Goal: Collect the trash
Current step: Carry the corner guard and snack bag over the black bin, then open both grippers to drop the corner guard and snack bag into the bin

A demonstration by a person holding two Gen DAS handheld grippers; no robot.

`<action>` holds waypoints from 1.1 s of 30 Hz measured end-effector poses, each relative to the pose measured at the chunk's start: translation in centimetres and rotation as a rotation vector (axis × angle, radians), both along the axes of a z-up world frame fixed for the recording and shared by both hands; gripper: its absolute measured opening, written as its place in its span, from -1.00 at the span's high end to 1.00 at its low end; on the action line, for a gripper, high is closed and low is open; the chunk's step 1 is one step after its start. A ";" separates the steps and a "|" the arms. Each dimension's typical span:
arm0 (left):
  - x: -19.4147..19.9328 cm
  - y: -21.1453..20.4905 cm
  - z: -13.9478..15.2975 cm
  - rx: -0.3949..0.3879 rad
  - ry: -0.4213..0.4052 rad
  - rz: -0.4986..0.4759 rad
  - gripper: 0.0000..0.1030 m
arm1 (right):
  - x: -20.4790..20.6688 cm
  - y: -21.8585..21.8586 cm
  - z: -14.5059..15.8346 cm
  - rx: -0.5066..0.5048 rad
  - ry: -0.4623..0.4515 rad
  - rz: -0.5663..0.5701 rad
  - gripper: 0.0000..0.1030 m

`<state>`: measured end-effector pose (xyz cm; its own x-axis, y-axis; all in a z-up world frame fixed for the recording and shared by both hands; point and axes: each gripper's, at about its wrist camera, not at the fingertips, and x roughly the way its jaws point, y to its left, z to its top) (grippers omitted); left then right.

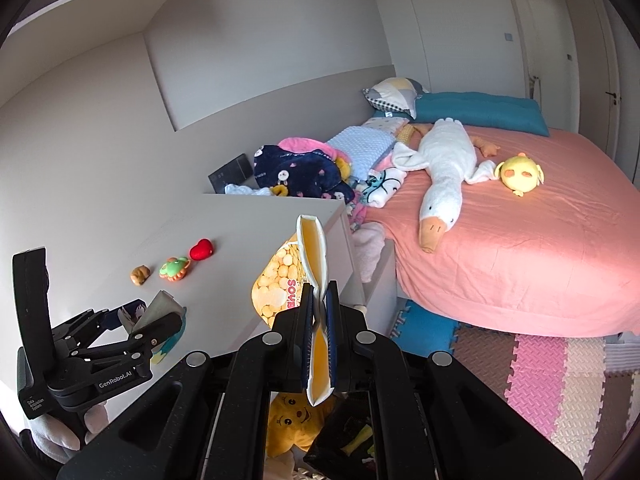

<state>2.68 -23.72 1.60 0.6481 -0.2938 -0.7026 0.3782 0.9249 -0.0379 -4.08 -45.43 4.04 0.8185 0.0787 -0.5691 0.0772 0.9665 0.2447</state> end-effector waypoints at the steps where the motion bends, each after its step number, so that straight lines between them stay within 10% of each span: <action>1: -0.2 -0.5 0.0 0.002 0.002 -0.010 -0.31 | -0.1 -0.4 0.0 0.002 0.001 -0.008 0.86; 27: -2.6 -8.9 -2.3 0.053 0.071 -0.244 -0.32 | -1.9 -6.1 -2.4 -0.001 0.086 -0.144 0.84; 33: -3.4 -9.2 -2.7 0.090 0.040 -0.270 -0.82 | -1.5 -6.7 -2.7 -0.051 0.110 -0.232 -0.14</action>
<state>-0.69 -32.94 -1.08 0.5263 -0.3871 -0.7571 0.6112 0.7912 0.0204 -5.56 -52.17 1.36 0.7441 -0.1348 -0.6543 0.3213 0.9309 0.1736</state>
